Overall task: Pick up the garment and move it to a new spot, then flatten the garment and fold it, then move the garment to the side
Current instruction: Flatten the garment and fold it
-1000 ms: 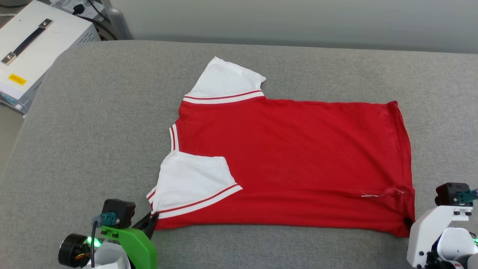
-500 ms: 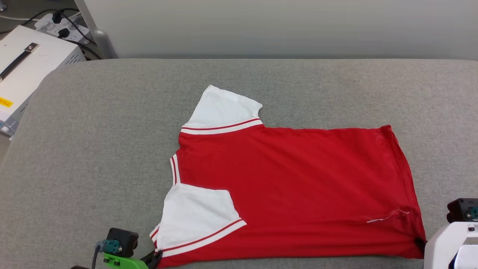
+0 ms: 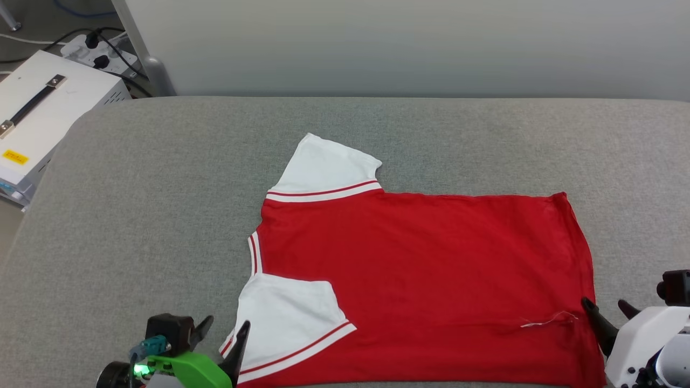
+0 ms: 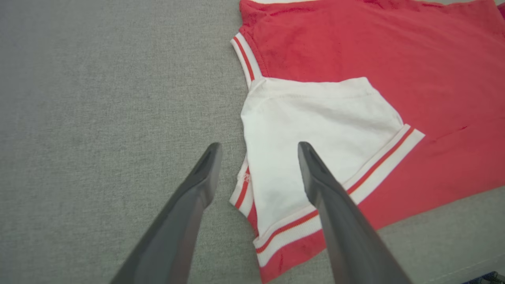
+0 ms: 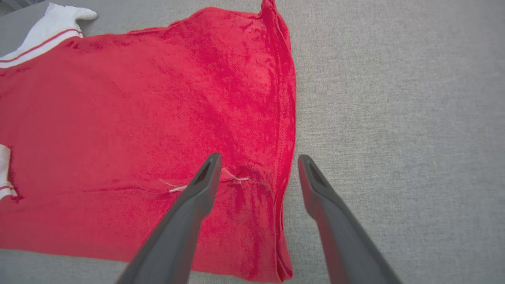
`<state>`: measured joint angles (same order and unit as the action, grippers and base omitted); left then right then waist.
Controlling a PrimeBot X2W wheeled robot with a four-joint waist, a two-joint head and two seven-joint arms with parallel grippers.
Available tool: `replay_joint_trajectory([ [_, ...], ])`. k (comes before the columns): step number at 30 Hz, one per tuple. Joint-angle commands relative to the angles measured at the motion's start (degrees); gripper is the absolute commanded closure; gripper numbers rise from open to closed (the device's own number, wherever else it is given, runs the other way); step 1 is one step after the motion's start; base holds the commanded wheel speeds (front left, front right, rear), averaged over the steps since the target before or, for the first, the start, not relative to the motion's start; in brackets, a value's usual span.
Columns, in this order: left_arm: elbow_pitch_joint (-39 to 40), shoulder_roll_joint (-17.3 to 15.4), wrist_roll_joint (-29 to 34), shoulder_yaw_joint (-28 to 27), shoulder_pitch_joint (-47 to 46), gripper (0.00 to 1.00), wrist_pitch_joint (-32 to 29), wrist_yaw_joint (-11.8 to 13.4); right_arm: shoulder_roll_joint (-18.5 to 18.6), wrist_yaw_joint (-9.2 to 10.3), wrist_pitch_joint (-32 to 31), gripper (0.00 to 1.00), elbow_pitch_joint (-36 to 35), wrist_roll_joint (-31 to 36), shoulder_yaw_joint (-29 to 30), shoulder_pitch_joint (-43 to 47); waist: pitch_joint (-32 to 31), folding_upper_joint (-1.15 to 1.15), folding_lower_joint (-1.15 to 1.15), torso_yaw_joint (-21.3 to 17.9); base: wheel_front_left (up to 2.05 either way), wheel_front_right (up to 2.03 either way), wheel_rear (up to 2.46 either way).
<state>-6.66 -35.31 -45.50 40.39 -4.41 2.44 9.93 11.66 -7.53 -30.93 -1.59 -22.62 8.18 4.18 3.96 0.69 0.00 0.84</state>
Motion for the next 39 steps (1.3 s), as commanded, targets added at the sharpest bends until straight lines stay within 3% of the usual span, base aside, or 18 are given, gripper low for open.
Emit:
replay_joint_trajectory([
  [1,-0.08,1.26,-0.01,-1.32,-1.38,0.0,2.92,0.38,1.07,0.04,2.4,0.0,-0.98,0.39,-0.94,-1.15,-0.75,-0.69,0.0,0.22,0.0,0.0,0.0],
  [7,0.4,3.82,2.24,-5.24,-2.88,0.0,11.36,0.95,2.97,0.04,14.2,0.0,-5.12,2.17,-3.29,-2.97,-1.61,-0.69,0.0,0.32,0.0,0.0,0.0],
  [10,2.52,5.43,4.85,-8.02,-3.41,0.0,12.41,0.54,2.44,0.04,19.1,0.0,-7.06,3.88,-4.14,-3.09,-1.57,-0.69,0.0,0.43,0.0,0.0,0.0],
  [15,8.12,11.21,13.12,-16.9,-1.95,0.0,12.53,-0.24,0.23,0.04,27.62,0.0,-8.17,5.95,-4.19,-3.07,-1.12,-0.69,0.0,0.6,0.0,0.0,0.0],
  [23,9.55,20.34,22.6,-28.24,2.24,0.0,12.54,-7.76,-3.26,0.04,38.15,0.0,-5.41,9.13,-5.33,-2.99,-0.69,-0.69,0.0,0.26,0.0,0.0,0.0],
  [29,5.81,24.51,27.28,-30.74,3.98,0.0,12.55,-13.57,-4.03,0.04,40.5,0.0,-2.36,10.22,-6.65,-3.24,-0.6,-0.69,0.0,-0.01,0.0,0.0,0.0],
  [39,2.86,26.72,30.14,-32.34,1.69,0.0,12.55,-16.82,-4.22,0.04,41.19,0.0,-1.22,10.48,-8.59,-5.48,1.9,-0.69,0.0,-2.52,0.0,0.0,0.0],
])
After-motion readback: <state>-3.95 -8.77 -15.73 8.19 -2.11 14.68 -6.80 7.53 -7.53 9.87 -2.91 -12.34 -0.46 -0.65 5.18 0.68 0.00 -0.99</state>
